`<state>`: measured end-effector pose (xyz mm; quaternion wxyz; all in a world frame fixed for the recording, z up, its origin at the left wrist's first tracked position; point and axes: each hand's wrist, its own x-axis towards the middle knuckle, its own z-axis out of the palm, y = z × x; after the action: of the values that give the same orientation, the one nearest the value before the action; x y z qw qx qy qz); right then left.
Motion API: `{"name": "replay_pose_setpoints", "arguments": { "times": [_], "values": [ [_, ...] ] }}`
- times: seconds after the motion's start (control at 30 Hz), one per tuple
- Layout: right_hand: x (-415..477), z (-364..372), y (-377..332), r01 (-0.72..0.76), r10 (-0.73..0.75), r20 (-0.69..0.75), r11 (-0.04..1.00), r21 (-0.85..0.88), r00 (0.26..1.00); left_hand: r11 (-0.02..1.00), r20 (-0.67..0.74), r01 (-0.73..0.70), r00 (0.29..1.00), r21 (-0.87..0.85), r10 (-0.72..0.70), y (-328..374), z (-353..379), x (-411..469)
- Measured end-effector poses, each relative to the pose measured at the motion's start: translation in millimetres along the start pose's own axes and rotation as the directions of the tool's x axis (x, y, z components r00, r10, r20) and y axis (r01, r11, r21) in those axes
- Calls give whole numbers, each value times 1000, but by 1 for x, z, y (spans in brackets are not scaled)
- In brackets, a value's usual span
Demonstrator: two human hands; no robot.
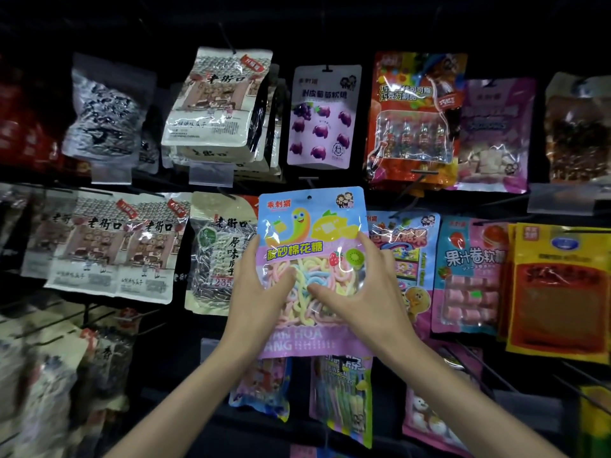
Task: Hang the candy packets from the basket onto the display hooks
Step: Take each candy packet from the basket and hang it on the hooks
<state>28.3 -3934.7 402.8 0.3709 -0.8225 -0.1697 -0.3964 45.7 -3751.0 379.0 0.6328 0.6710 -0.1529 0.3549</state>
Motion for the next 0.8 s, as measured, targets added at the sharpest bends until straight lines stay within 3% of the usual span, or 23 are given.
{"name": "replay_pose_setpoints", "arguments": {
  "times": [0.47, 0.8],
  "values": [
    [-3, 4, -5, -8, 8, 6, 999, 47, 1000, 999, 13, 20, 1000, -25, -20, -5, -8, 8],
    [-5, 4, -10, -49, 49, 7, 994, 98, 999, 999, 36, -12, 999, 48, 10, -10, -9, 18]
  ]
}}
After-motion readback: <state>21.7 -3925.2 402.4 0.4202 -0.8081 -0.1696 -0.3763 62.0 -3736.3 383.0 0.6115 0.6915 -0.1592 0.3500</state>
